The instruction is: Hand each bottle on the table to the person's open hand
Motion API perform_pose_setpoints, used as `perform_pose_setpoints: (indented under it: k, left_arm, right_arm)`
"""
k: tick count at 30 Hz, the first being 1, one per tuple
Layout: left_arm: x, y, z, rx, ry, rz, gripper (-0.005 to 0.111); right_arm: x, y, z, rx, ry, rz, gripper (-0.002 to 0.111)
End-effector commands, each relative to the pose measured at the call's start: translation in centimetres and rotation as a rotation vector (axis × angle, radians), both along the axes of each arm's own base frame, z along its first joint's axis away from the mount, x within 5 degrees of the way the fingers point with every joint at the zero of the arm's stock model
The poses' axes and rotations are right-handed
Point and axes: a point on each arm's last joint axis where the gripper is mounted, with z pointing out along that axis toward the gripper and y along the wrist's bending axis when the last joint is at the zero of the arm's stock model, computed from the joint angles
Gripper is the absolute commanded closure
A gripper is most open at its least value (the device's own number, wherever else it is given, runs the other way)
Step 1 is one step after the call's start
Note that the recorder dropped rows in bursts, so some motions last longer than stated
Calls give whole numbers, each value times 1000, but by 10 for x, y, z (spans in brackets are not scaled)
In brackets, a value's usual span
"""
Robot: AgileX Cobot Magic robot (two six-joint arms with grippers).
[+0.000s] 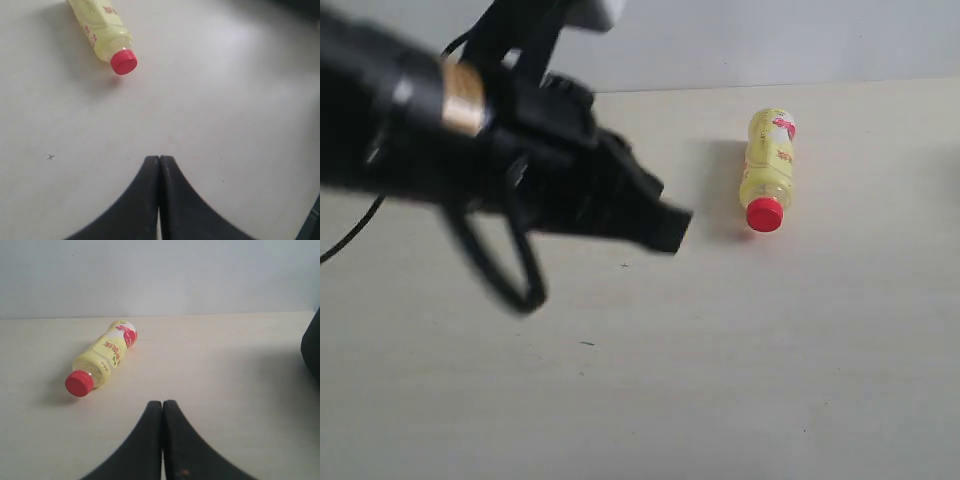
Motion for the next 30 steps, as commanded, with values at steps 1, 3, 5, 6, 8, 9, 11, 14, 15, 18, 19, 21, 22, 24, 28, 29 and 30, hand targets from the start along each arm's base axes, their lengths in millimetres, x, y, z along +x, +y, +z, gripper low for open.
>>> perform_pose_setpoints:
  k: [1,3,5,6,8,9,11,14,15,18,19,21,22,24,28,29,30]
  left_arm:
    - [-30,45,-32,-150,-133,20,107]
    - [-41,67,-39,-214,-191,40,107]
    - [-48,85,-43,-237,-238,56,107]
    - [-52,93,-46,-244,-245,67,107]
    - [-59,106,-50,-249,-251,79,107]
    - [-63,111,-53,-251,-252,78,107]
    - [-69,119,-56,-262,-260,79,107]
    - [-75,125,-60,-272,-268,79,107]
    - [-76,127,-61,-271,-267,79,107]
    - [-77,128,-63,-267,-264,78,107]
    - [-77,128,-63,-267,-264,78,107]
    - [-77,128,-63,-267,-264,78,107]
    - [-77,128,-63,-267,-264,78,107]
    - [-77,128,-63,-267,-264,78,107]
    - [-77,128,-63,-267,-264,78,107]
    - [-77,128,-63,-267,-264,78,107]
    - [-77,128,-63,-267,-264,78,107]
  right_arm:
    - [0,0,-1,-6,-8,-2,108]
    - [0,0,-1,-6,-8,-2,108]
    - [0,0,-1,-6,-8,-2,108]
    - [0,0,-1,-6,-8,-2,108]
    - [0,0,-1,-6,-8,-2,108]
    - [0,0,-1,-6,-8,-2,108]
    - [0,0,-1,-6,-8,-2,108]
    - [0,0,-1,-6,-8,-2,108]
    - [0,0,-1,-6,-8,-2,108]
    - [0,0,-1,-6,-8,-2,108]
    - [0,0,-1,-6,-8,-2,108]
    - [0,0,-1,-6,-8,-2,108]
    - [0,0,-1,-6,-8,-2,108]
    - [0,0,-1,-6,-8,-2,108]
    - [0,0,-1,-6,-8,-2,108]
    - [0,0,-1,-6,-8,-2,108]
    - [0,0,-1,-6,-8,-2,108]
